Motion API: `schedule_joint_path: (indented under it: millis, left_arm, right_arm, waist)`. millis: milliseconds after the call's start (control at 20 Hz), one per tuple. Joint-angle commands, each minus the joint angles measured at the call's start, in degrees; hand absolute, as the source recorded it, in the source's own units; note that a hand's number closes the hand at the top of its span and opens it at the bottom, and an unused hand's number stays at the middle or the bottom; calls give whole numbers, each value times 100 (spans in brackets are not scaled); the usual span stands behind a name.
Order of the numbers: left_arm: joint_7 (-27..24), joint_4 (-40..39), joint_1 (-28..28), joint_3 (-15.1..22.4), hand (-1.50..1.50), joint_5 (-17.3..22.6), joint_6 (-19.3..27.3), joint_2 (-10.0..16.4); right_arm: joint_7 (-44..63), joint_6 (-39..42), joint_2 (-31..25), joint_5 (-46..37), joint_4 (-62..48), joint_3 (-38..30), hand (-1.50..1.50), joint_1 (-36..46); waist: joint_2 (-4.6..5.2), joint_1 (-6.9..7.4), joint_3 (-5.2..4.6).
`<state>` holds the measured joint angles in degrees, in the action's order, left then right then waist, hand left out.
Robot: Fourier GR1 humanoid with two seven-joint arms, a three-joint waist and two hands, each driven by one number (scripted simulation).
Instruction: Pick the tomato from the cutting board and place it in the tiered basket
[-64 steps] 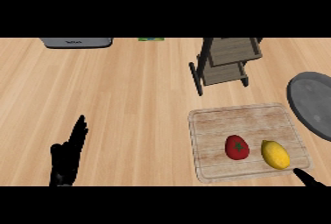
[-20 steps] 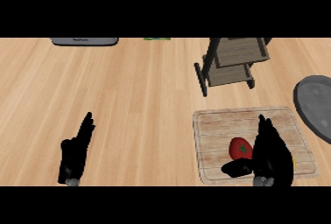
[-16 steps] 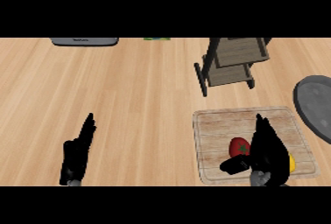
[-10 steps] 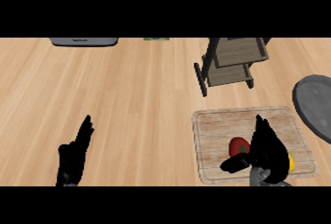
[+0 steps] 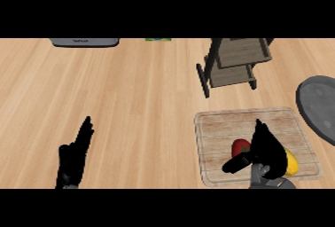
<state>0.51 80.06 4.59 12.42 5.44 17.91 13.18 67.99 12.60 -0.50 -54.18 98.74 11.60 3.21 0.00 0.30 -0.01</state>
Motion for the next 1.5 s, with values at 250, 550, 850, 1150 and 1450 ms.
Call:
schedule_joint_path:
  millis: [250, 550, 850, 1150, 1450]
  left_arm:
    - [171, 242, 106, 63, 0, -226, 182, -148]
    - [396, 299, -14, -69, 0, -154, -58, -54]
    - [-233, -588, -287, -133, 0, -318, 22, -503]
    - [137, -33, -105, -105, 0, -284, -93, -323]
    - [-21, -37, 149, -128, 0, -240, -153, -282]
  right_arm:
    - [940, 11, 48, 220, -527, 66, -150, 113]
    - [396, -231, 48, 79, -639, -111, 150, -161]
    - [-173, -376, 46, -181, -1134, 5, 150, 38]
    - [1377, -144, 44, -424, -472, 303, 150, 589]
    - [1711, 40, 47, -838, -65, -226, 150, 1076]
  waist:
    - [-1, 6, 2]
    - [-3, -14, 2]
    - [8, -31, -1]
    - [-18, -11, -5]
    - [-66, 12, -33]
